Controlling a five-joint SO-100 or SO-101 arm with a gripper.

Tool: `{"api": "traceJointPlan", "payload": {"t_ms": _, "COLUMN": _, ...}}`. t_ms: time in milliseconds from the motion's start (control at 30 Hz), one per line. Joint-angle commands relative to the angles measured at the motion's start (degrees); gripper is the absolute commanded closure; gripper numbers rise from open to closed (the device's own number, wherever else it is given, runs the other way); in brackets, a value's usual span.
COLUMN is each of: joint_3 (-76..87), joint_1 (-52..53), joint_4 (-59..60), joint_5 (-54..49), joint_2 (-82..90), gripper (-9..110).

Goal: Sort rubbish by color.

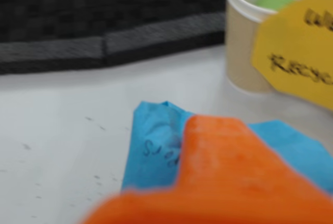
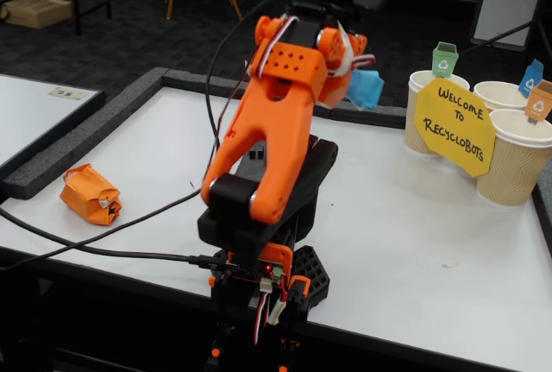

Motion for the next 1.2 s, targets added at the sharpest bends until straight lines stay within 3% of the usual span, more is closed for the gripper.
{"api": "traceJointPlan", "payload": {"t_ms": 0, "joint_3": 0.09, "joint_1": 5.89, "joint_4": -4.39, "joint_5": -1.32, "joint_2": 1.14, "gripper": 101}}
{"api": "traceJointPlan", "payload": {"t_ms": 700, "joint_3": 4.31, "joint_1": 28.92, "joint_4": -8.70, "joint_5": -1.49, "joint_2": 1.41, "gripper": 101}}
{"api": "traceJointPlan", "payload": {"t_ms": 1167, "joint_3": -2.37, "joint_1": 26.19, "joint_4": -18.81, "joint_5": -1.49, "joint_2": -4.13, "gripper": 101}}
